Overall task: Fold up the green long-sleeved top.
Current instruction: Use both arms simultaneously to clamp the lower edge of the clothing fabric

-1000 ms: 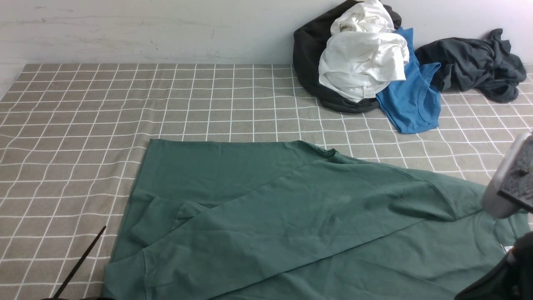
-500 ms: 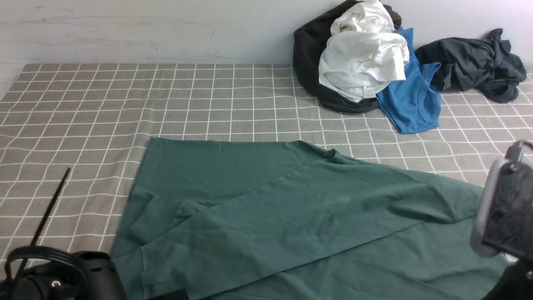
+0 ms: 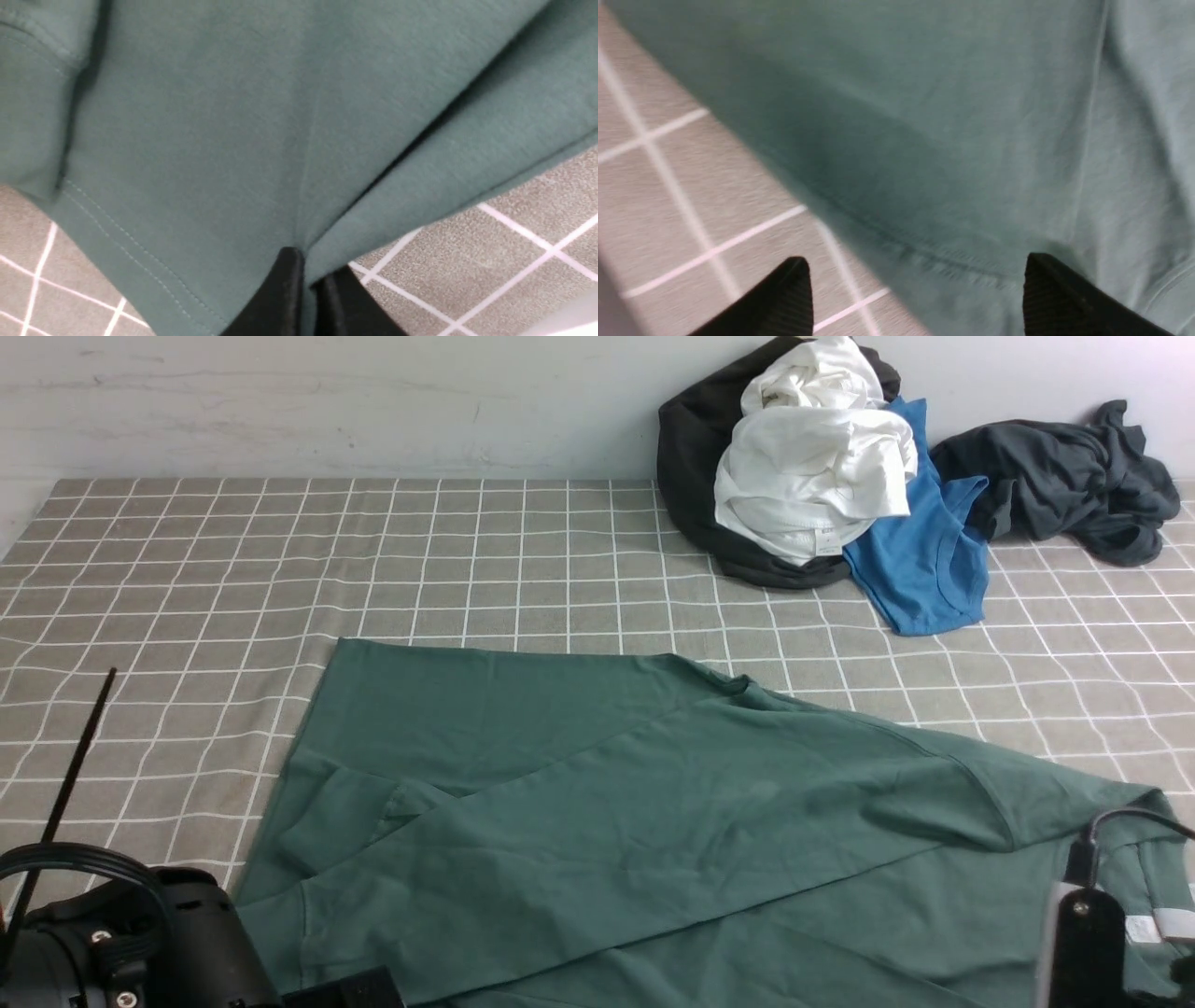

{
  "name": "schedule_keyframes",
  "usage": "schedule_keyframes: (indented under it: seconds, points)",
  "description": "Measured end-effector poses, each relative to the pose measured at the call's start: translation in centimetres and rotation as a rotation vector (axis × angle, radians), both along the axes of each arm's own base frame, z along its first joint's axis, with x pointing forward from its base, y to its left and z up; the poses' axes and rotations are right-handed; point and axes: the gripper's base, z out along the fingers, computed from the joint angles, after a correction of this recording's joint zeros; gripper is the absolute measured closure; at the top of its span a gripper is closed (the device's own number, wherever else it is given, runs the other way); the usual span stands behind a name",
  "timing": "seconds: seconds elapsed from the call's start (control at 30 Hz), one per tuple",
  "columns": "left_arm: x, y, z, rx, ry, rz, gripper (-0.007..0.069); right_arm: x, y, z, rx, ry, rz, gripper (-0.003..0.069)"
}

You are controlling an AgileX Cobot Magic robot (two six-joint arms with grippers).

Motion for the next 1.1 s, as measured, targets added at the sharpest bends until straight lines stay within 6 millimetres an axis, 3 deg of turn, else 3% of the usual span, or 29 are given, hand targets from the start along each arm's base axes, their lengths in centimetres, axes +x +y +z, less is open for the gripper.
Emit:
schedule_keyframes:
  seconds: [0.2,0.47,0.57,0.67,0.7,0.77,0.83,0.9,1.1]
  points:
    - [0.0,0.0,0.0,0.001,-0.002,-0.002,0.0618,0.2,-0.1,-1.8,-0.039,-0.019,0.055,0.0122]
    - [0.1,0.0,0.0,0.003,-0.011,-0.01,0.0618,1.0,0.6,-3.3,-0.093,0.013,0.208,0.0206]
    - [0.1,0.0,0.0,0.003,-0.011,-0.01,0.0618,1.1,0.7,-3.7,-0.119,0.027,0.264,0.027]
    - [0.1,0.0,0.0,0.003,-0.012,-0.01,0.0618,1.0,0.7,-4.0,-0.139,0.058,0.297,0.0449]
    - [0.1,0.0,0.0,0.003,-0.011,-0.01,0.0618,0.9,0.6,-4.0,-0.14,0.062,0.296,0.0461]
    - [0.4,-0.2,0.5,0.0,-0.019,-0.007,0.0618,1.0,0.8,-3.7,-0.14,0.075,0.296,0.0604]
    - [0.8,-0.5,1.2,-0.003,-0.038,-0.011,0.0618,1.5,1.0,-3.0,-0.14,0.068,0.297,0.0645]
    - [1.1,-0.6,1.9,0.0,-0.056,-0.018,0.0618,2.0,1.3,-2.3,-0.149,0.055,0.306,0.0652]
    - [4.5,-1.1,6.6,0.024,-0.197,-0.091,0.0611,5.7,1.9,2.1,-0.194,-0.09,0.301,0.0652]
